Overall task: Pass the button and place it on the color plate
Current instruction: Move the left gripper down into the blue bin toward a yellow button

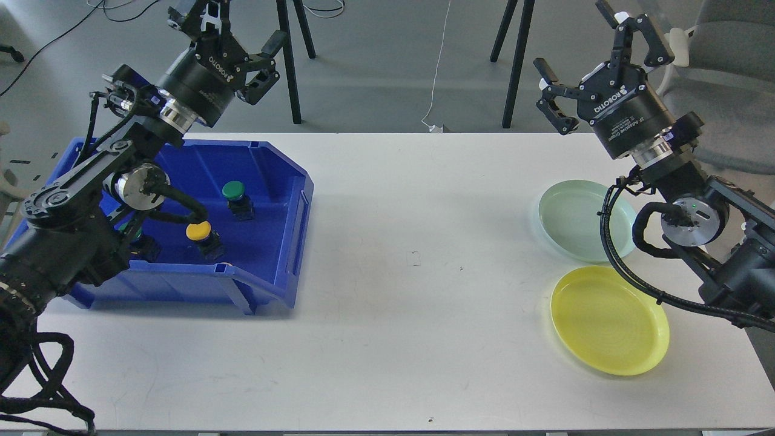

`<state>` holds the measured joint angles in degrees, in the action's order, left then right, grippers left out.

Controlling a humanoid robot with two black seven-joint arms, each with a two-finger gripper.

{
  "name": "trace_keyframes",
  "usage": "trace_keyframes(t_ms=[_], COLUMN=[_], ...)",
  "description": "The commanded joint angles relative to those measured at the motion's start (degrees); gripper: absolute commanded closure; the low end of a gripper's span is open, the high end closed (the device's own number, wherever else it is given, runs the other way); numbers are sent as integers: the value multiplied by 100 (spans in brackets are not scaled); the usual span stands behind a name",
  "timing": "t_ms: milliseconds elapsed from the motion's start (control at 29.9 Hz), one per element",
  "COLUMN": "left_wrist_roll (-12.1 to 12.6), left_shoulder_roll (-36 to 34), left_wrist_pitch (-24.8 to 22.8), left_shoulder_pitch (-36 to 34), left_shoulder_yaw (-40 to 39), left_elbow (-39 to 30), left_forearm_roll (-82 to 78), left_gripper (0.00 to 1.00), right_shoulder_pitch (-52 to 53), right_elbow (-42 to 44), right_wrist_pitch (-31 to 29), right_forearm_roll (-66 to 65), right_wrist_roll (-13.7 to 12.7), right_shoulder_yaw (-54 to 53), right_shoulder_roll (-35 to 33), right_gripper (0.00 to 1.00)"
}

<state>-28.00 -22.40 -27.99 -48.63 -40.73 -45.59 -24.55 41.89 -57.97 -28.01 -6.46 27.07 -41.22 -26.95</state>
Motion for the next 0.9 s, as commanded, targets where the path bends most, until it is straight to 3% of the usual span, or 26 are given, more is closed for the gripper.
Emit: trace_keyframes(t_ms=[0,234,267,401,535,735,869], left_wrist_roll=[0,0,0,0,0,0,0], left_shoulder_roll=[-98,191,279,-132,-615,-2433,-2972], left_wrist_pitch=[-1,-1,-1,-1,-1,65,724], left_shoulder_pitch=[37,-24,54,599,504,-1067,-2017], left_shoulder_yaw=[64,-93,-111,-180,-164,2293,4104], left_elbow=[-64,-81,-334,-2494,-3587,-3501,-2765], left_forearm_roll=[11,151,169,-443,-1664,-3186,-4213], left_gripper=[0,0,0,0,0,0,0], right_shoulder_pitch=[-23,-190,-242,-374,-506,-542,-551], right_elbow=[22,14,14,22,-13,5,31], right_wrist_pitch=[1,1,1,1,1,1,1], right_forearm_roll=[5,5,5,5,5,5,5], right_wrist_roll=[0,17,17,26,35,44,53], right_shoulder_yaw=[-9,-79,-123,-149,-167,-185,-176], right_shoulder_roll=[137,173,173,164,138,112,138], right_gripper=[1,1,1,1,1,1,1])
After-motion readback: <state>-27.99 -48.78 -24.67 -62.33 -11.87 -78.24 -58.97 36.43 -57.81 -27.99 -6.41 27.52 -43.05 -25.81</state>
